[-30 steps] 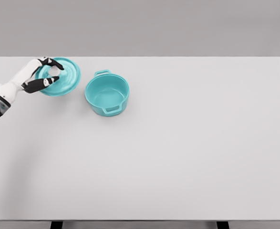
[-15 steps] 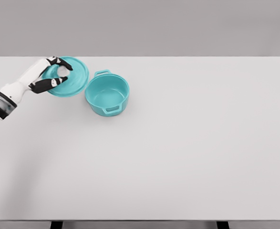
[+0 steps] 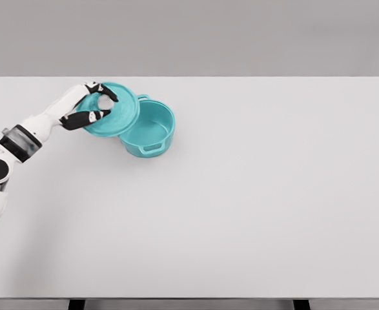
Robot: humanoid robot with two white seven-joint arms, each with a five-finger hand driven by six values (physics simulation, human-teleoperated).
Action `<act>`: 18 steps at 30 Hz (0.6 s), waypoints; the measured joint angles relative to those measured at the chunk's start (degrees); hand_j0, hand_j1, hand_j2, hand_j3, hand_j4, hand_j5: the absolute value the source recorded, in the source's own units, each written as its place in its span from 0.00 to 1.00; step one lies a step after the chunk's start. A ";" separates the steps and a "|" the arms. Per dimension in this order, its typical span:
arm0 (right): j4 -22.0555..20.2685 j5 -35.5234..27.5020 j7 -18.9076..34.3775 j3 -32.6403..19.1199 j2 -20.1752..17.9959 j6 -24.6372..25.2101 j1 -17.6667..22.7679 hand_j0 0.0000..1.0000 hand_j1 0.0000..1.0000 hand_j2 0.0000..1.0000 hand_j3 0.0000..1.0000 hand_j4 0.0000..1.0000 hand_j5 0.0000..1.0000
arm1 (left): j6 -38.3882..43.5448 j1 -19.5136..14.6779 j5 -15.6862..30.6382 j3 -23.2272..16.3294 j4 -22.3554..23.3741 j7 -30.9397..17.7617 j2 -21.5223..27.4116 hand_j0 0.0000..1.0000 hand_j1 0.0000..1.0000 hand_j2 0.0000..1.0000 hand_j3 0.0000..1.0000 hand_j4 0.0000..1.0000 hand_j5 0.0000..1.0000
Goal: Cover the pot with left arm
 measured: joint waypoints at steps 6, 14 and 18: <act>0.00 0.00 0.00 0.00 0.00 0.00 0.00 1.00 1.00 1.00 1.00 1.00 1.00 | 0.06 -0.09 -0.12 -0.84 0.01 0.00 -1.28 0.49 0.49 0.49 0.49 0.49 0.49; -0.02 0.00 0.00 0.00 0.00 0.00 0.00 1.00 1.00 1.00 1.00 1.00 1.00 | 0.08 -1.05 -0.31 -2.34 0.03 0.01 -2.49 0.49 0.49 0.49 0.49 0.49 0.49; -0.02 0.00 0.00 0.00 0.00 0.00 0.00 1.00 1.00 1.00 1.00 1.00 1.00 | 0.08 -1.14 -0.43 -2.86 0.07 0.00 -2.96 0.49 0.49 0.49 0.49 0.49 0.49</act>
